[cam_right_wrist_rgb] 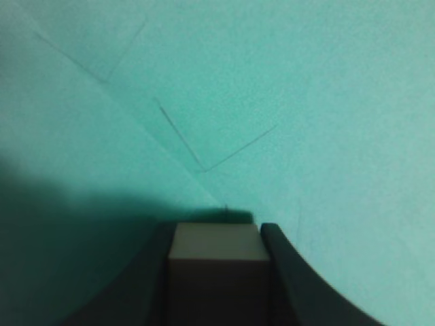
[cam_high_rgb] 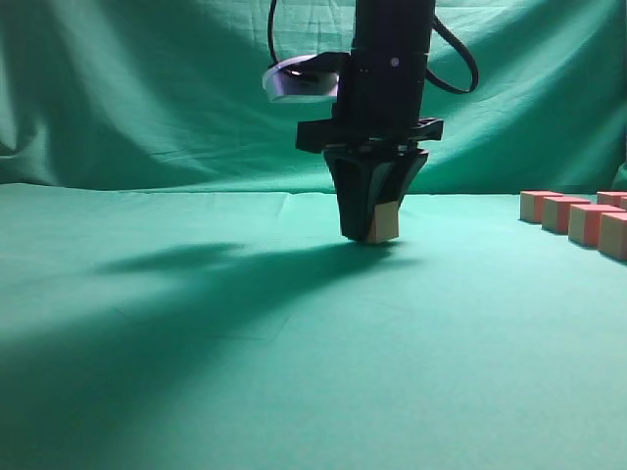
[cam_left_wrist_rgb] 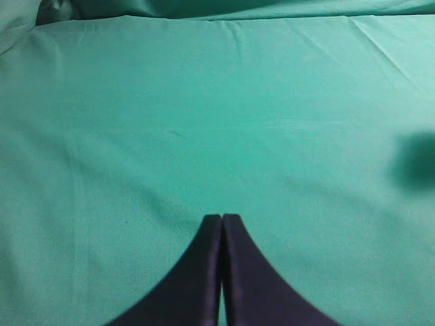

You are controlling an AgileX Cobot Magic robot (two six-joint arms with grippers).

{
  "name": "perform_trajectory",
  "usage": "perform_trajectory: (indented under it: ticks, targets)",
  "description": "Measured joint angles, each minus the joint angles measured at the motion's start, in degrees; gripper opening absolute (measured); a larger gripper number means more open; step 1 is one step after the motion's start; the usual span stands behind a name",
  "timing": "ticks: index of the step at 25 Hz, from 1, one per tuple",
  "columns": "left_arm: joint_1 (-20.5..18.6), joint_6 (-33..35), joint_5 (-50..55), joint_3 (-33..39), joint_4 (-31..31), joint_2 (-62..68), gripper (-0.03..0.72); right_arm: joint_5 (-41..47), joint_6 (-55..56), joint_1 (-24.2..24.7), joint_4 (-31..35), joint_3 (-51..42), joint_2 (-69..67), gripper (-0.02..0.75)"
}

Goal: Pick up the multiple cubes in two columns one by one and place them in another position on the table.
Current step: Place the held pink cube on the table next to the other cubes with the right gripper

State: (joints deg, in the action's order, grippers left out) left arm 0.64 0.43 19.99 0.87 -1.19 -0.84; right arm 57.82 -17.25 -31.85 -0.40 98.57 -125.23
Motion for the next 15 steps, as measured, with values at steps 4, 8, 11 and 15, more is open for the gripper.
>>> perform_trajectory:
  ticks: [4, 8, 11, 15]
  targets:
    - [0.0, 0.0, 0.0, 0.0, 0.0, 0.0, 0.0, -1.0, 0.6, 0.0, -0.6, 0.0, -0.1, 0.256]
    - [0.0, 0.0, 0.0, 0.0, 0.0, 0.0, 0.0, -1.1, 1.3, 0.0, -2.1, 0.0, -0.1, 0.256]
    - [0.0, 0.0, 0.0, 0.0, 0.0, 0.0, 0.0, -1.5, 2.0, 0.0, -2.4, 0.0, -0.1, 0.256]
    - [0.0, 0.0, 0.0, 0.0, 0.0, 0.0, 0.0, -2.2, 3.9, 0.2, -2.4, 0.0, -0.1, 0.256]
